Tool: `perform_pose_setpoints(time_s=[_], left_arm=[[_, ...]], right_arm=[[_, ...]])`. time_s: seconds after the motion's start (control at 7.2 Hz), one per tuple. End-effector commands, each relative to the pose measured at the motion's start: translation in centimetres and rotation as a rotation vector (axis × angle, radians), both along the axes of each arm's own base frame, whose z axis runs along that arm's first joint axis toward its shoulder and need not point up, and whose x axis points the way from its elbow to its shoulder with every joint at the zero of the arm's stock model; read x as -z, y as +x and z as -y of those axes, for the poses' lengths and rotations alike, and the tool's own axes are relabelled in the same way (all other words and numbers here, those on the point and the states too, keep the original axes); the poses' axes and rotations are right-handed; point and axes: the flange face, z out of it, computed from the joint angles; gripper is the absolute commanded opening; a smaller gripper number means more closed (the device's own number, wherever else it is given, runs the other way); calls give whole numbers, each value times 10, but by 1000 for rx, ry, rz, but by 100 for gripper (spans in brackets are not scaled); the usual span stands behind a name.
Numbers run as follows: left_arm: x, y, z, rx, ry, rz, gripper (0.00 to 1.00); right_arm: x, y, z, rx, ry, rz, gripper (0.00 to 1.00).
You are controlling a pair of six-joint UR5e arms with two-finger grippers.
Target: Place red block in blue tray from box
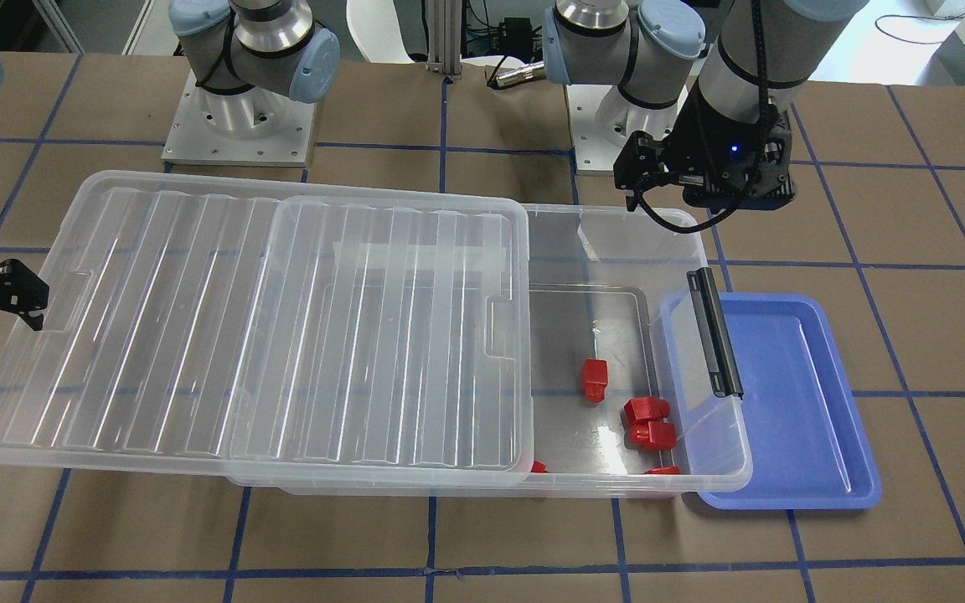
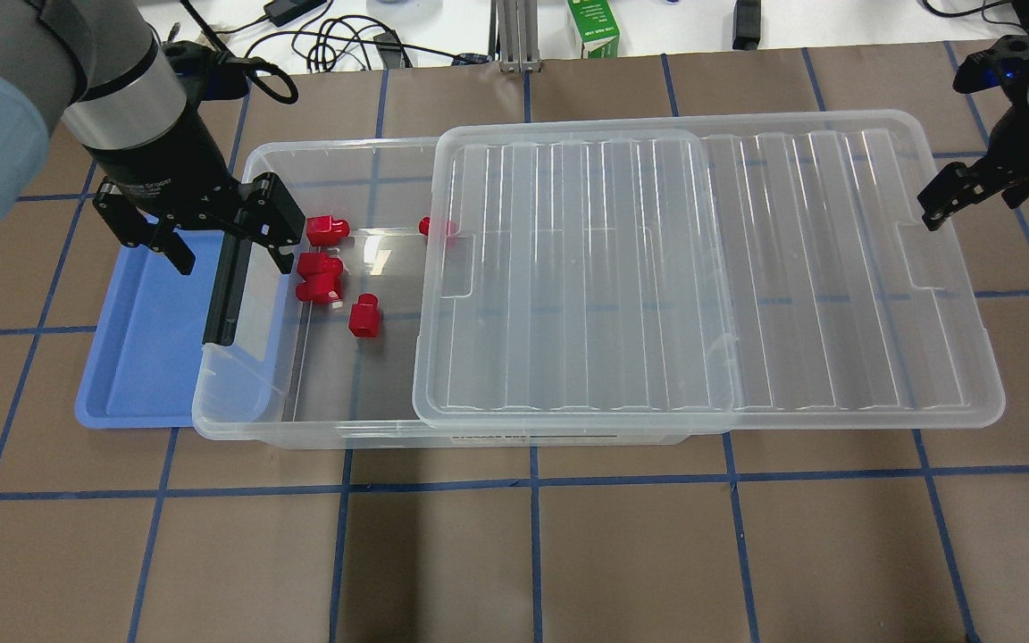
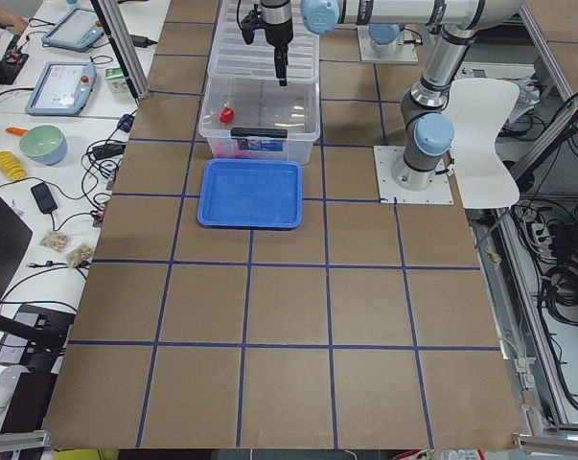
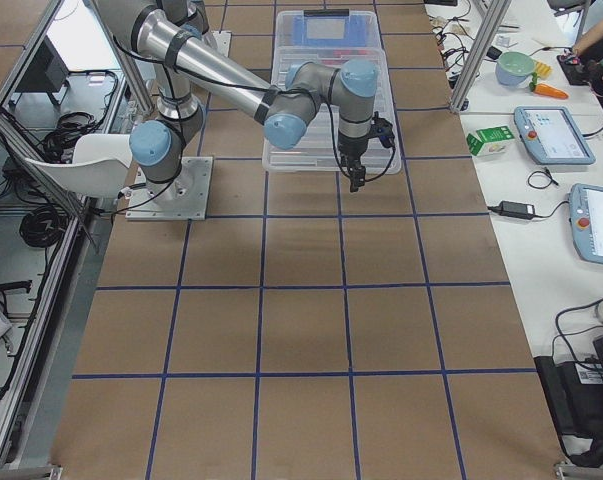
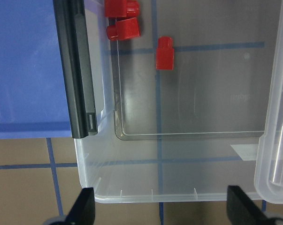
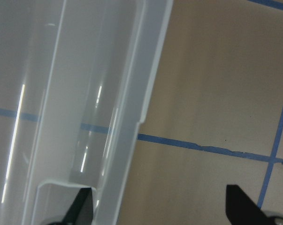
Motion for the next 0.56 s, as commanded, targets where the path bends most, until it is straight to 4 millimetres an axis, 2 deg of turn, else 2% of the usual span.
perform_pose_setpoints(time_s=[0.0,0.28,0.42], left_arm=[[28,1,17,-46,11,5,100],[66,-1,34,-68,-21,6,100],[90,-2,36,-65,-6,4,91]], right_arm=[[-3,0,1,4,-7,3,100],[-43,5,3,11,-32,1,100],[-76,8,1,19,-17,11,100]])
